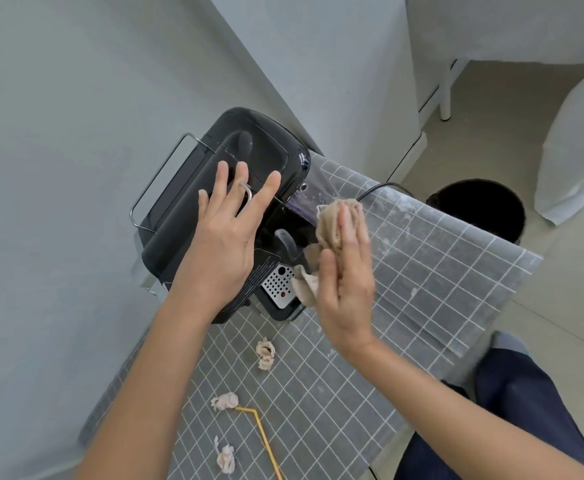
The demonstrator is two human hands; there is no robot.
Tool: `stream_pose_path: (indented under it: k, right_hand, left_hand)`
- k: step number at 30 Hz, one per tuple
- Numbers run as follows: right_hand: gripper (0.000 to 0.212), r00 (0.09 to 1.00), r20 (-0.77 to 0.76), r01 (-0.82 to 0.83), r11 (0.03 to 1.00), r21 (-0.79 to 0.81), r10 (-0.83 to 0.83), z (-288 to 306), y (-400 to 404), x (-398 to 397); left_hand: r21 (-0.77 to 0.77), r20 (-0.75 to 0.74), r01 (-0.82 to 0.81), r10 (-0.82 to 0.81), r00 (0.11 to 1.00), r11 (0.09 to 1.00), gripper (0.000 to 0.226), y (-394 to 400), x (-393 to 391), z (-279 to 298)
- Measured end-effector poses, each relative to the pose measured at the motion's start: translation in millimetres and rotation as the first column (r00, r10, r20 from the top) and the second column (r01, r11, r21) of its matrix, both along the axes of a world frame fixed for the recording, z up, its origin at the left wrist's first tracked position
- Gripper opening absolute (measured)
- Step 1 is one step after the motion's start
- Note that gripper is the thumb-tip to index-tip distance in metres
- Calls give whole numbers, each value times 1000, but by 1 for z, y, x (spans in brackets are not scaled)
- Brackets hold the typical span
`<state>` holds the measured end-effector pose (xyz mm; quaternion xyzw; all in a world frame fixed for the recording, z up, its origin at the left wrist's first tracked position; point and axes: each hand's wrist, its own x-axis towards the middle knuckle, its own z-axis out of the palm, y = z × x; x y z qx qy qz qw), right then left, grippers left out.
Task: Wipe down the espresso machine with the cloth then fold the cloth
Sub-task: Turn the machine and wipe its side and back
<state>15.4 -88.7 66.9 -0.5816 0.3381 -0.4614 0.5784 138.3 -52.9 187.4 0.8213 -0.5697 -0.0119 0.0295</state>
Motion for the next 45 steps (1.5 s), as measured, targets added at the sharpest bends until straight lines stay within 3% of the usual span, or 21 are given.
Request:
stream_pose_path:
  k: [3, 8, 14, 18, 20, 22, 24, 27, 30, 32, 34, 37, 40, 43, 45]
  right_hand:
    - [54, 998, 27, -56, 985, -163, 61, 6, 21, 42]
    - [64, 992, -59, 73, 879, -471, -113, -34, 30, 71]
    - [76, 977, -158, 40, 849, -527, -144, -88, 36, 66]
    - [94, 947, -321, -138, 910, -392, 5, -122, 37, 49]
    - [99, 888, -433, -252, 950, -183, 152, -137, 36, 30]
    - [105, 851, -421, -319, 946, 62, 314, -133, 29, 8]
    - [74, 934, -276, -189, 970, 155, 226, -107, 16, -3]
    - [54, 993, -114, -5, 996, 86, 15, -40, -2, 8]
    - [53, 996, -49, -88, 984, -155, 81, -5, -5, 31]
    - [55, 996, -56, -76, 966, -247, 64, -17, -5, 40]
    - [60, 992, -115, -82, 975, -207, 59, -46, 0, 39]
    - [67, 935, -304, -176, 983, 42, 181, -89, 2, 23]
    - [72, 829, -422, -389, 921, 36, 367, -114, -24, -2]
    - [26, 731, -532, -478, 877, 46, 426, -103, -59, -30]
    - [18, 762, -498, -441, 895, 69, 414, -93, -71, -44]
  left_hand:
    - [1, -24, -9, 9, 1000, 1000, 61, 0, 1, 1]
    - [-7, -31, -11, 10, 999, 1000, 60, -1, 2, 1]
    - [-18, -26, -20, 20, 999, 1000, 61, -1, 1, -1]
    - [-9, -28, -20, 19, 999, 1000, 60, -2, 1, 1]
    - [-10, -36, -21, 21, 999, 1000, 61, -2, 0, 1]
    - [-11, -43, -23, 22, 999, 1000, 62, -1, -1, 1]
    - [-14, -41, -24, 24, 999, 1000, 64, -1, -1, 1]
    - [-14, -46, -25, 25, 999, 1000, 61, -1, -1, 1]
    - [-9, -44, -24, 24, 999, 1000, 55, -1, -1, 1]
    - [-8, -37, -25, 25, 999, 1000, 54, -1, -2, 1]
    - [-14, -33, -26, 25, 999, 1000, 53, -2, -2, 1]
    - [-18, -32, -23, 22, 999, 1000, 52, -2, -3, 0]
    - [-18, -23, -23, 23, 999, 1000, 52, -3, -3, 1]
    - [-17, -22, -21, 21, 1000, 1000, 53, -3, -2, 1]
    - [-18, -22, -22, 22, 1000, 1000, 53, -3, -2, 1]
